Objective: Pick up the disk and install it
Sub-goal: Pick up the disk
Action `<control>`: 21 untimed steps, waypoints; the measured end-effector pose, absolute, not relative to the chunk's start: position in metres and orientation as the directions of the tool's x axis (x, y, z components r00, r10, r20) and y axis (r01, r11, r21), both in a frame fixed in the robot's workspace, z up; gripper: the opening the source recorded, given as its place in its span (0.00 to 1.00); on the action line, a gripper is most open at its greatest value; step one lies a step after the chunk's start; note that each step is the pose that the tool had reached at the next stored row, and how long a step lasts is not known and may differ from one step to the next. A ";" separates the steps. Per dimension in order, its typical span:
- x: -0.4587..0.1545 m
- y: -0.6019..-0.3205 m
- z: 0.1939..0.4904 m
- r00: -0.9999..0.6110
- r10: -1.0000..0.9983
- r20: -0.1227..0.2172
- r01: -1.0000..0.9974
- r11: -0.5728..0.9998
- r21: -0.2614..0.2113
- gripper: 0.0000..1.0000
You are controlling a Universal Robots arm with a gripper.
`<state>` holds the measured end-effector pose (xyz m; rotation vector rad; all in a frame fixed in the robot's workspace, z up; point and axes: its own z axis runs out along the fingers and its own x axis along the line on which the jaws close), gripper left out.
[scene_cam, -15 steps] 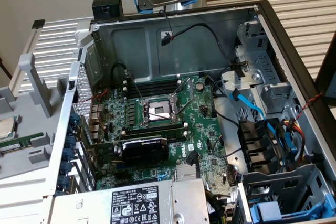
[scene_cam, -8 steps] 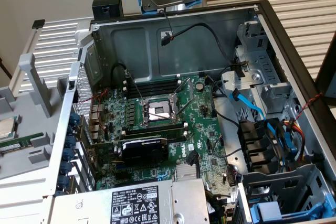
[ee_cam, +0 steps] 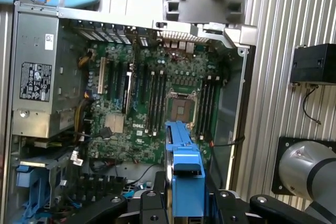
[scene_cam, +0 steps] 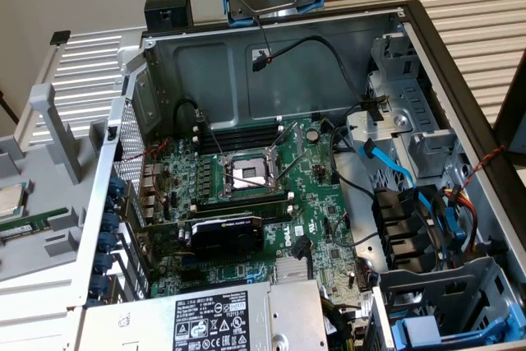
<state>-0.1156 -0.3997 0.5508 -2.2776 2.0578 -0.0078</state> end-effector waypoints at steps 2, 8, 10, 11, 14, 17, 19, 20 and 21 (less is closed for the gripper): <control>-0.115 -0.402 0.551 0.101 -0.994 -0.046 -0.994 -0.098 -0.057 0.36; -0.115 -0.409 0.551 0.088 -0.995 -0.048 -0.995 -0.085 -0.057 0.36; -0.115 -0.411 0.551 0.083 -0.995 -0.049 -0.995 -0.080 -0.057 0.36; -0.115 -0.413 0.551 0.081 -0.995 -0.050 -0.995 -0.078 -0.057 0.36; -0.115 -0.418 0.551 0.076 -0.996 -0.052 -0.996 -0.073 -0.057 0.36; -0.115 -0.423 0.551 0.070 -0.996 -0.052 -0.996 -0.067 -0.058 0.36; -0.115 -0.425 0.551 0.064 -0.997 -0.052 -0.997 -0.061 -0.058 0.36; -0.115 -0.426 0.551 0.059 -0.997 -0.052 -0.997 -0.056 -0.058 0.36; -0.115 -0.426 0.551 0.055 -0.997 -0.052 -0.997 -0.051 -0.058 0.36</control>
